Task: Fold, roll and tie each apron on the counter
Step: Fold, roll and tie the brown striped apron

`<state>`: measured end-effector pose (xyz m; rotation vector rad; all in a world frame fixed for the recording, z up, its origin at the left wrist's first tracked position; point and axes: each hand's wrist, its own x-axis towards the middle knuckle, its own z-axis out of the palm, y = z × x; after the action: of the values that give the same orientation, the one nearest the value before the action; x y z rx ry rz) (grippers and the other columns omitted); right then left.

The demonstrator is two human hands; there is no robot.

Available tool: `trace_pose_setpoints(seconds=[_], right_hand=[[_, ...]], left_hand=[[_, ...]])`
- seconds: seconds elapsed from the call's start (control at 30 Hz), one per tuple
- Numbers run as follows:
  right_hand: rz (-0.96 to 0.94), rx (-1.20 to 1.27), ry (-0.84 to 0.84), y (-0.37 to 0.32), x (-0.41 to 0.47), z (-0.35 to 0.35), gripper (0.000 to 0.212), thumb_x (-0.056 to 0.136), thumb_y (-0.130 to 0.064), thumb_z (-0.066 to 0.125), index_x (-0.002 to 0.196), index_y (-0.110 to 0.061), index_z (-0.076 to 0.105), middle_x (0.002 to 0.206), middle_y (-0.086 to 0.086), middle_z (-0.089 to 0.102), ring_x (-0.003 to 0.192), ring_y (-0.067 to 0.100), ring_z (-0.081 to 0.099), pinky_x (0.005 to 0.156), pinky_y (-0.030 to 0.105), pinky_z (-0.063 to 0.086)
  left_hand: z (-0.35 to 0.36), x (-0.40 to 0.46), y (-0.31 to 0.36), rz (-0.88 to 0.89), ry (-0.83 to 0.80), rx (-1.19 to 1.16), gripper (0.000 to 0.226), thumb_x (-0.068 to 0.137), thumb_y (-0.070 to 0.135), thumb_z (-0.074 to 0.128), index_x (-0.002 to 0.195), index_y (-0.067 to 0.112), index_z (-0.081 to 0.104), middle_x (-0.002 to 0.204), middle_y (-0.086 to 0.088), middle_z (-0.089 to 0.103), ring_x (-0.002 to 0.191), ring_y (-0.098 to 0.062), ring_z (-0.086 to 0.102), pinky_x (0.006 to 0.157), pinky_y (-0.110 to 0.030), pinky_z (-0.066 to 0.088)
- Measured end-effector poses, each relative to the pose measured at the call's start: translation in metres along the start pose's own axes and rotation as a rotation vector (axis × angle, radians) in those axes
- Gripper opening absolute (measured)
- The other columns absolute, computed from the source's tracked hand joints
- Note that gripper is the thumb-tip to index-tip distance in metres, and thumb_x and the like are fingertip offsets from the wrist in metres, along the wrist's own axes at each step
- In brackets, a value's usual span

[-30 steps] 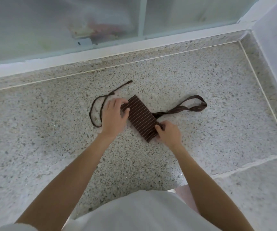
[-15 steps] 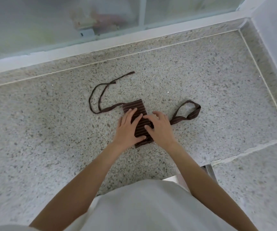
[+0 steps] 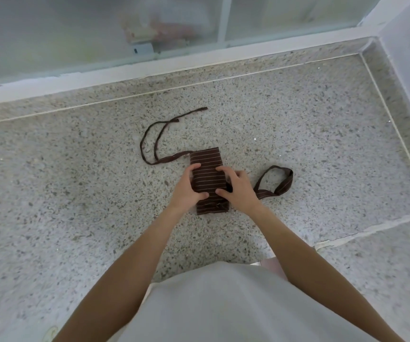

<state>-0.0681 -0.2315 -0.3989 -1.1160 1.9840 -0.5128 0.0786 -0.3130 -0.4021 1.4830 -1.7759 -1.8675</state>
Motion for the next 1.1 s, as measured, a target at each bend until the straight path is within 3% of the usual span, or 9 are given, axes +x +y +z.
trace_pose_setpoints(seconds=[0.13,0.27,0.37,0.47,0.57,0.67,0.83,0.97,1.1], right_hand=[[-0.101,0.276,-0.046,-0.009,-0.007,-0.007,0.068,0.074,-0.006,0.074,0.129,-0.024,0.038,0.123,0.003,0.052,0.110,0.017,0.050,0.094,0.038,0.046],[-0.221,-0.161,0.185,-0.011,-0.016,0.000,0.066,0.075,-0.019,0.075,0.133,-0.022,0.042,0.123,0.002,0.058,0.106,0.019,0.043,0.096,0.036,0.038],[-0.320,-0.440,0.219,-0.008,-0.026,0.006,0.073,0.070,-0.025,0.078,0.134,-0.016,0.044,0.112,0.008,0.061,0.108,0.029,0.046,0.095,0.044,0.039],[-0.390,-0.651,0.314,-0.004,-0.041,0.013,0.066,0.065,-0.027,0.080,0.123,-0.013,0.051,0.104,0.008,0.060,0.103,0.029,0.048,0.095,0.041,0.037],[-0.449,-0.727,0.444,0.002,-0.051,0.018,0.053,0.064,-0.031,0.081,0.107,-0.015,0.056,0.100,0.010,0.057,0.098,0.029,0.044,0.091,0.039,0.033],[-0.564,-0.762,0.440,0.013,-0.055,0.019,0.055,0.066,-0.044,0.075,0.105,-0.011,0.057,0.128,0.014,0.052,0.125,0.030,0.038,0.106,0.049,0.026],[-0.594,-0.763,0.170,0.023,-0.050,0.015,0.076,0.056,-0.045,0.083,0.111,-0.008,0.046,0.134,0.010,0.054,0.134,0.025,0.039,0.114,0.050,0.023],[-0.470,-0.492,0.093,0.023,-0.043,0.013,0.055,0.066,-0.020,0.081,0.111,-0.010,0.050,0.115,0.008,0.058,0.113,0.025,0.052,0.105,0.037,0.036],[-0.330,-0.226,0.083,0.018,-0.039,0.013,0.054,0.068,-0.018,0.078,0.115,-0.014,0.052,0.113,0.005,0.057,0.104,0.022,0.052,0.084,0.024,0.034]], left_hand=[[-0.006,-0.015,0.001,0.056,0.064,-0.063,0.073,0.069,-0.007,0.074,0.125,0.030,0.044,0.114,-0.005,0.062,0.106,-0.018,0.061,0.081,-0.022,0.053],[-0.005,-0.025,-0.005,0.257,0.146,0.479,0.082,0.072,0.019,0.079,0.140,0.021,0.035,0.129,-0.006,0.053,0.116,-0.021,0.051,0.098,-0.035,0.044],[-0.005,-0.035,-0.010,0.302,0.210,0.789,0.078,0.073,0.031,0.077,0.139,0.017,0.038,0.121,-0.010,0.055,0.112,-0.026,0.049,0.094,-0.035,0.041],[-0.006,-0.046,-0.018,0.440,0.339,0.947,0.057,0.068,0.036,0.079,0.118,0.019,0.057,0.102,-0.007,0.056,0.096,-0.024,0.054,0.081,-0.034,0.044],[-0.004,-0.050,-0.030,0.654,0.400,1.047,0.044,0.063,0.037,0.079,0.098,0.019,0.059,0.109,-0.004,0.056,0.099,-0.021,0.050,0.082,-0.033,0.039],[0.000,-0.053,-0.036,0.778,0.312,1.050,0.049,0.060,0.032,0.081,0.100,0.014,0.060,0.116,-0.001,0.063,0.108,-0.018,0.058,0.093,-0.032,0.035],[-0.002,-0.048,-0.038,0.653,0.126,1.004,0.059,0.066,0.037,0.078,0.114,0.011,0.056,0.118,-0.001,0.064,0.111,-0.018,0.059,0.106,-0.033,0.026],[-0.001,-0.044,-0.035,0.524,-0.001,0.947,0.057,0.073,0.038,0.073,0.119,0.015,0.048,0.129,0.004,0.056,0.121,-0.015,0.050,0.111,-0.033,0.017],[-0.011,-0.034,-0.025,0.374,-0.091,0.757,0.049,0.067,0.047,0.067,0.102,0.025,0.041,0.106,0.002,0.061,0.100,-0.020,0.056,0.094,-0.038,0.040]])
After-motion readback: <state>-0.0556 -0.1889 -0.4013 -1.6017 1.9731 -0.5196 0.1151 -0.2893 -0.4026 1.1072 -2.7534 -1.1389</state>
